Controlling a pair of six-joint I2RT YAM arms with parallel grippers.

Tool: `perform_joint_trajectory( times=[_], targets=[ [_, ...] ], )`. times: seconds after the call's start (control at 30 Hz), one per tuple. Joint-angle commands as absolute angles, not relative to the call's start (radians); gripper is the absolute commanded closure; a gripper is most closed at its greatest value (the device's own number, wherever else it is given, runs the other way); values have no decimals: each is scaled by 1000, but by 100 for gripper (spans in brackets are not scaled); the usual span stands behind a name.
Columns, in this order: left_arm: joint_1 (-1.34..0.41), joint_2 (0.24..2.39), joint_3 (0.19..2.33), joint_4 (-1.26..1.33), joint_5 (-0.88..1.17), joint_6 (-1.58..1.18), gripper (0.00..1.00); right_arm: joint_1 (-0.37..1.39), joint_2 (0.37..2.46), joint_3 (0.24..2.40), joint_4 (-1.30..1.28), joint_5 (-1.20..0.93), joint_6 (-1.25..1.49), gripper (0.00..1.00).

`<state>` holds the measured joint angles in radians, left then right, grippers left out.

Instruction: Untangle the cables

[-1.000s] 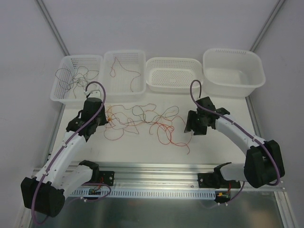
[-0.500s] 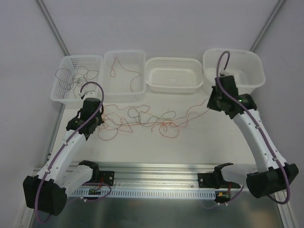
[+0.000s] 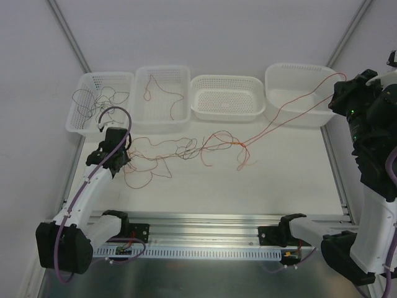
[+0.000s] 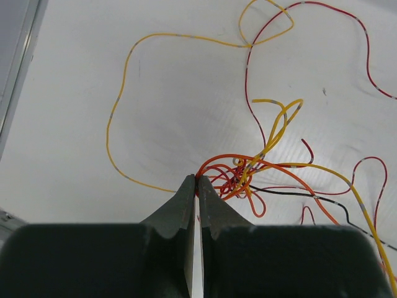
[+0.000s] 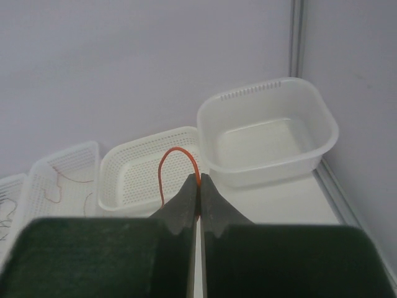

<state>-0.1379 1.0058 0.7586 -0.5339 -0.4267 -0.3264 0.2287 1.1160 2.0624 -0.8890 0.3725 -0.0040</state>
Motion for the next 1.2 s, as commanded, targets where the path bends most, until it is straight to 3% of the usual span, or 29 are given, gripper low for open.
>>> perform_joint_trajectory(
  times=[0.0, 0.2, 0.5, 0.7, 0.87, 0.97, 1.03, 1.13, 1.17],
  targets=[
    [-100, 1023, 775, -561, -474, -334, 100, 193, 1154, 2095, -888, 492, -83, 99],
    [-11, 1031, 779, -571, -457, -370, 100, 150, 1132, 2097, -848, 606, -117, 99],
    [72, 994, 772, -569, -475, -416, 100, 129, 1169, 2083, -879, 494, -71, 99],
    [107, 985, 765, -568, -505, -431, 100, 29, 1198, 2189, -875, 645, -37, 99],
    [132, 994, 767, -568, -477, -439, 100, 8, 1102, 1991, -697, 765, -26, 99],
    [138, 1008, 772, -565, -422, -431, 99, 6, 1085, 1861, -727, 630, -8, 99],
    [137, 1012, 773, -557, -366, -414, 96, 8, 1081, 1787, -770, 424, 33, 99],
    [137, 1002, 765, -532, -293, -379, 82, 9, 1033, 1487, -772, 197, 155, 99],
    [135, 996, 762, -525, -250, -371, 69, 9, 1017, 1339, -752, 157, 184, 99]
  ],
)
